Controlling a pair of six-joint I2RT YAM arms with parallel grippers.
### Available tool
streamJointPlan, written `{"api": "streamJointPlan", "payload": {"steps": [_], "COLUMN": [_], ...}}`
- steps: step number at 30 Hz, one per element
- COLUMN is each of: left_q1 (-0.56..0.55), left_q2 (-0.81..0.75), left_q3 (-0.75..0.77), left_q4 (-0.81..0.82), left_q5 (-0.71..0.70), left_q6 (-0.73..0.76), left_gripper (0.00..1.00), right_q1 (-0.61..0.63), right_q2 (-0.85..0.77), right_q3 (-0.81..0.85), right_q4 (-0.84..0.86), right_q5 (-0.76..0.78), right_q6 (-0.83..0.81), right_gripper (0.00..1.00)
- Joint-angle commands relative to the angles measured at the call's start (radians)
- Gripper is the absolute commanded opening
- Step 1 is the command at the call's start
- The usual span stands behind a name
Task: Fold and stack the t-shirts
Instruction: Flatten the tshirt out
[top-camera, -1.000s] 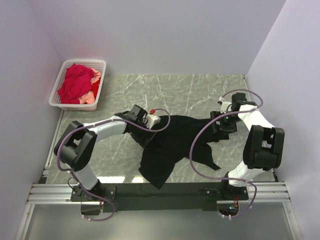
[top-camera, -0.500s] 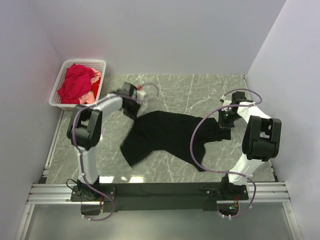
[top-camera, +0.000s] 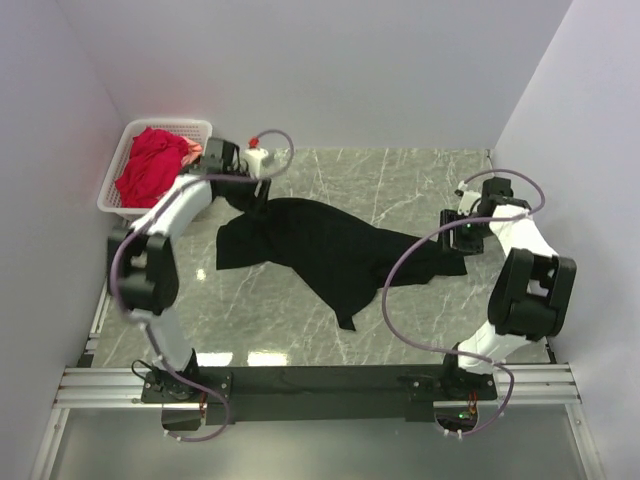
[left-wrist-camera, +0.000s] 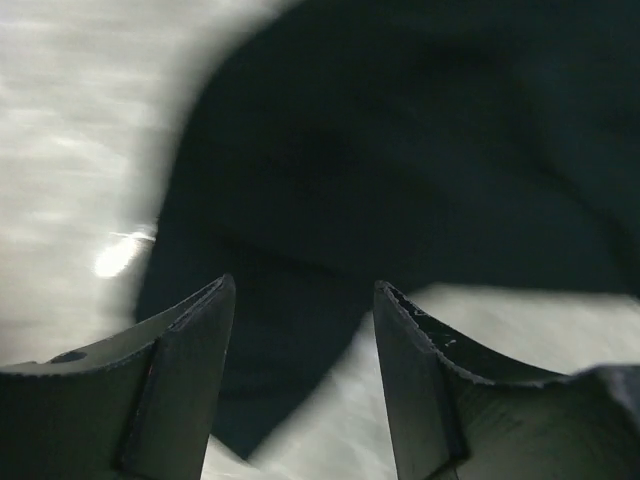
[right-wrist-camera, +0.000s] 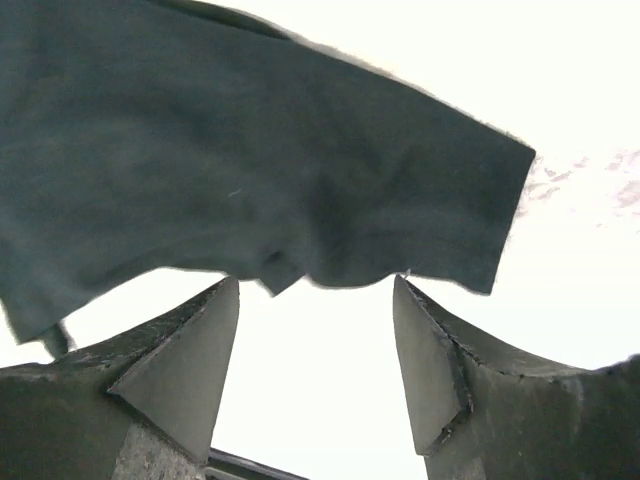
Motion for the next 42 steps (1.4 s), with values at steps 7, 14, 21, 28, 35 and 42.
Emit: {"api": "streamJointPlan", "payload": {"steps": [7, 14, 21, 28, 35, 42], "left_q1": [-0.385, -0.604, -0.768, -0.815, -0.758, -0.549], "left_q2": [-0.368, -0.267, -0.14, 0.018, -0.018, -0.29], "left_q3": [-0.513, -0.574, -0.533, -0.419, -0.411, -0.404], "left_q4": [0.294, 0.428, 0.449, 0.363, 0.285, 0.149], "left_q5": [0.25, 0.048, -0.153, -0.254, -0.259, -0.053], "left_q6": [-0.187, -0.286, -0.324, -0.323, -0.312, -0.246], "left_gripper": [0.66, 0.7, 0.71, 0.6, 0.0, 0.0], "right_q1": [-0.004, -0.021, -0.044, -0.051, -0.053, -0.06], "right_q2": [-0.131, -0.058, 0.006, 0.097, 0.201, 0.03], "right_q3": [-0.024, -0.042, -0.032, -0.024, 0.017, 0.062], "right_q4": [-0.047, -0.001, 0.036, 0.082, 0.091, 0.028], "right_q5": [-0.053, 0.054, 0.126, 0.159, 0.133, -0.013], "right_q6": [-0.022, -0.034, -0.068, -0.066, -0.045, -0.009], "right_gripper": [0.69, 0.7, 0.72, 0.72, 0.27, 0.0]}}
